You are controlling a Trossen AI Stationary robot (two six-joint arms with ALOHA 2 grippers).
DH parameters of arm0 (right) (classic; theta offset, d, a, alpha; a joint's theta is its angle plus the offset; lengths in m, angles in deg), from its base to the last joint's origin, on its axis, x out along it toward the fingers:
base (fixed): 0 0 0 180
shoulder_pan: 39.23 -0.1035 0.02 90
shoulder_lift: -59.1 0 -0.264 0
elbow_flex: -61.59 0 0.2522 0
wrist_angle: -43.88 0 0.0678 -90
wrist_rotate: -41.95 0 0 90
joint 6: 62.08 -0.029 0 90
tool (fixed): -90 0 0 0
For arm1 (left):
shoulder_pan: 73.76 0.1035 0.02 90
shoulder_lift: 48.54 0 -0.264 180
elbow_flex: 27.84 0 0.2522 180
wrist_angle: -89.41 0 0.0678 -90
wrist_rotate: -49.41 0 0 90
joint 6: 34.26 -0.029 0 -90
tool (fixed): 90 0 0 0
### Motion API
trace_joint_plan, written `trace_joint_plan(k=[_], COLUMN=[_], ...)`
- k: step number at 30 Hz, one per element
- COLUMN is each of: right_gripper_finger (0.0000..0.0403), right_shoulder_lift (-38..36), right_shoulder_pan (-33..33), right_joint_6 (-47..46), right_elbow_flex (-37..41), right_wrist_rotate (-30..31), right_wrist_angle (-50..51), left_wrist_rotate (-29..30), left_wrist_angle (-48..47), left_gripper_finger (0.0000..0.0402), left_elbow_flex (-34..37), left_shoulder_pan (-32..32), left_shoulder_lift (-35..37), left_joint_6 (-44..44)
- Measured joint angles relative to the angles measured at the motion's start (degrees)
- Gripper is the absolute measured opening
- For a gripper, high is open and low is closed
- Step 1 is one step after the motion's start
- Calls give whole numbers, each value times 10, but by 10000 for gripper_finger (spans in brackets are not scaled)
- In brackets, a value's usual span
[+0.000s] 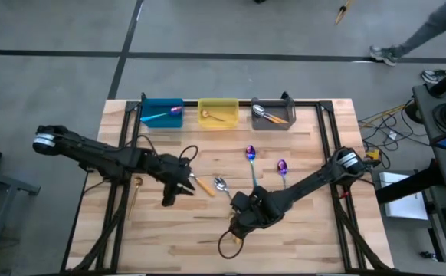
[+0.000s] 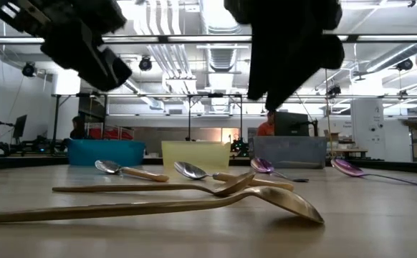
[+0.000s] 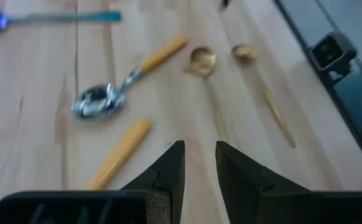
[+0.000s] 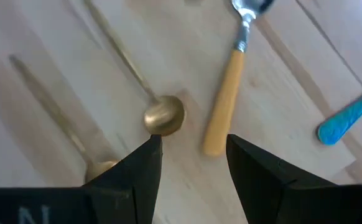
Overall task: Sort silverware by color (type)
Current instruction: Put the gold spoon into the yellow bin
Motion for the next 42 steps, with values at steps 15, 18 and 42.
trace_joint_plan(k=[15, 18, 42], right_gripper_finger=[170, 170, 170], right_shoulder_lift=[27, 21, 19], right_shoulder_pan=[-22, -35, -63], right_joint_6=[21, 22, 20], right_elbow_flex=[1, 1, 0], right_wrist_rotate=[47, 66, 108], right_wrist_angle=[-19, -20, -31], left_wrist_rotate=[116, 115, 170], left_wrist_angle=[173, 205, 408], left_gripper_finger=[50, 50, 104], left_elbow_flex=[0, 0, -5], left_shoulder_pan=[-123, -137, -177], left_shoulder_lift=[-114, -153, -369], left_joint_6=[60, 76, 80])
